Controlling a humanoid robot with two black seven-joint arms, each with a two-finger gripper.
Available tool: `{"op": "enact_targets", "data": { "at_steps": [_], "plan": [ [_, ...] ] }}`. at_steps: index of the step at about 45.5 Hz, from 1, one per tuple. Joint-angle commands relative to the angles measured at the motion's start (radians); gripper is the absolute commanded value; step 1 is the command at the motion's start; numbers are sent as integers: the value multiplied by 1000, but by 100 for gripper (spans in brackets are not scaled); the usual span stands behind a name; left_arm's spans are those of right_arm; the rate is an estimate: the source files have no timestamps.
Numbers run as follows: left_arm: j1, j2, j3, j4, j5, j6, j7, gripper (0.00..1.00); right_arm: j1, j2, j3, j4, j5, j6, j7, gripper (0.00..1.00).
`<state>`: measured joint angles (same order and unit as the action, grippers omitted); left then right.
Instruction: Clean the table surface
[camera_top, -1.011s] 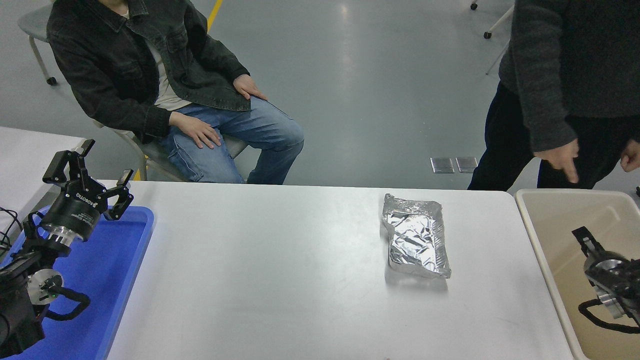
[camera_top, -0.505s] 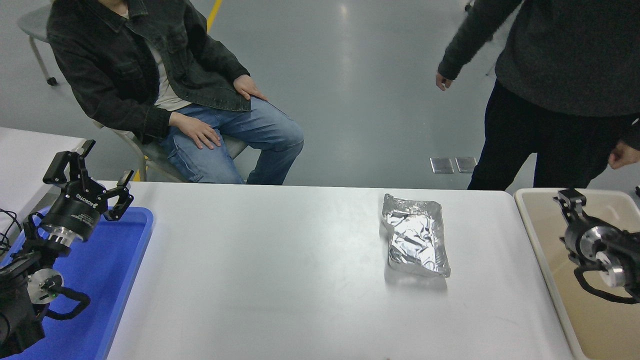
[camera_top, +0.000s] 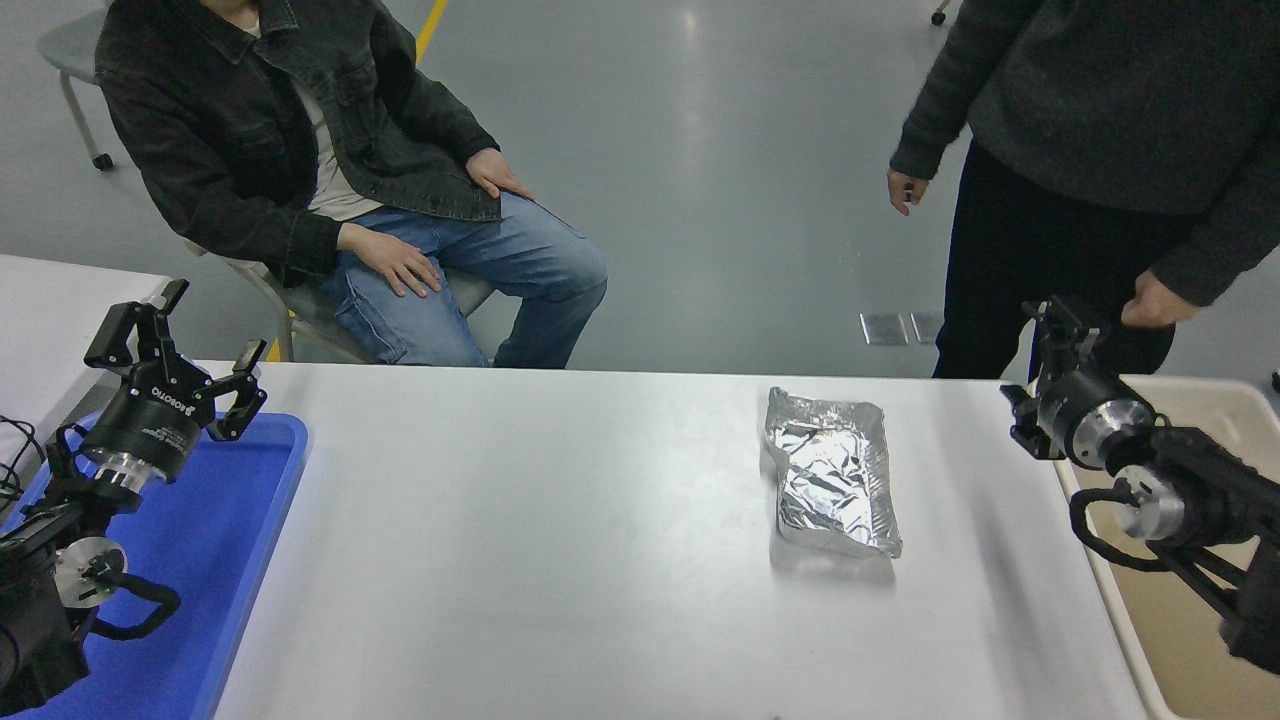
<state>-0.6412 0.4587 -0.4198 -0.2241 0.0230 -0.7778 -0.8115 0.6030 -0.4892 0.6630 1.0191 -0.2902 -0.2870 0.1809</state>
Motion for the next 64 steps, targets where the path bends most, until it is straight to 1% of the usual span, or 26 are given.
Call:
{"op": "enact_targets", "data": {
  "at_steps": [1, 4, 13, 42, 57, 64],
  "plan": [
    [1, 0, -1, 0, 0, 0, 0, 100, -35, 98, 56, 13, -49, 0, 68, 100],
    [0, 0, -1, 0, 0, 0, 0, 100, -37, 113, 56, 10, -49, 0, 83, 100],
    [1, 0, -1, 0, 0, 0, 0, 100, -45, 156, 61, 1, -49, -3, 88, 100],
    [0, 0, -1, 0, 0, 0, 0, 100, -48, 152, 60, -2, -49, -9, 88, 100],
    [0, 0, -1, -1, 0, 0, 0, 100, -14, 86, -32, 6, -52, -1, 86, 100],
    [0, 0, -1, 0, 0, 0, 0, 100, 32, 11, -160, 22, -60, 0, 86, 100]
  ]
}}
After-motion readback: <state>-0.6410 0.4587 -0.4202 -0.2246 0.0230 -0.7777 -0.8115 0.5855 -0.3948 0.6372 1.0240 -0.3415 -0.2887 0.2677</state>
